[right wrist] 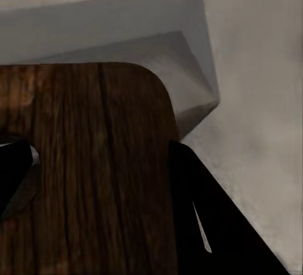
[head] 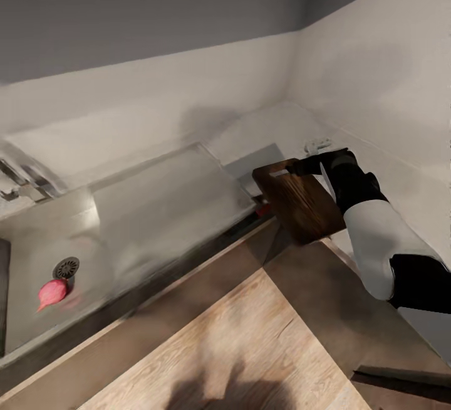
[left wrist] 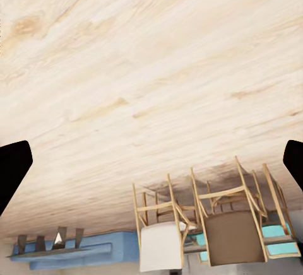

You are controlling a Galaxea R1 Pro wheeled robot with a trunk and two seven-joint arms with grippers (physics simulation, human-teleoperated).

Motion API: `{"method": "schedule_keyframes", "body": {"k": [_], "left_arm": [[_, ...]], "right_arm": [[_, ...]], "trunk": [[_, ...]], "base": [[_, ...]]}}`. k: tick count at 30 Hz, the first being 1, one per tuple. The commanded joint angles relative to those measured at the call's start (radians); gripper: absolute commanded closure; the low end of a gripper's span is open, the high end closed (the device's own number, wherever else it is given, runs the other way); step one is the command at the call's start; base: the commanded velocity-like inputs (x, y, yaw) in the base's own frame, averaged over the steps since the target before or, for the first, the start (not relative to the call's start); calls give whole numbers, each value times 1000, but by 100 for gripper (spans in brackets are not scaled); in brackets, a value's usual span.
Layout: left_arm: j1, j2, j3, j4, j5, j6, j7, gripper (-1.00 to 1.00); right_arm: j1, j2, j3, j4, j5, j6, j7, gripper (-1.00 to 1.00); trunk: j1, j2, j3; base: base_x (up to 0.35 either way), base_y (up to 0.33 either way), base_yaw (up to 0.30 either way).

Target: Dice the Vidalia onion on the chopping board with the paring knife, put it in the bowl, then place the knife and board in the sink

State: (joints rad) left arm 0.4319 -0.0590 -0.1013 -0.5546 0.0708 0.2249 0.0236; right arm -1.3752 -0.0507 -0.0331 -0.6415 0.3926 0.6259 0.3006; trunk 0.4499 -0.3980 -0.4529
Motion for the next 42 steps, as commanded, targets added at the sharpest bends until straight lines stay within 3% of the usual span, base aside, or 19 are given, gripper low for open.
{"method": "schedule_keyframes", "body": {"k": [1, 36, 42], "left_arm": [[1, 1, -3, -3, 7, 7, 2, -100], [1, 1, -3, -2, 7, 7, 2, -100], [1, 1, -3, -2, 7, 7, 2, -100]], "right_arm": [[-1, 1, -3, -1, 10, 3, 8, 100], [-1, 10, -1, 1, 9, 3, 8, 100], [-1, 11, -1, 2, 9, 3, 7, 100]], "trunk": [[0, -2, 0], [0, -2, 55], [0, -2, 61]], "base": [[-303, 179, 0], [-304, 175, 0], [-305, 183, 203]]}}
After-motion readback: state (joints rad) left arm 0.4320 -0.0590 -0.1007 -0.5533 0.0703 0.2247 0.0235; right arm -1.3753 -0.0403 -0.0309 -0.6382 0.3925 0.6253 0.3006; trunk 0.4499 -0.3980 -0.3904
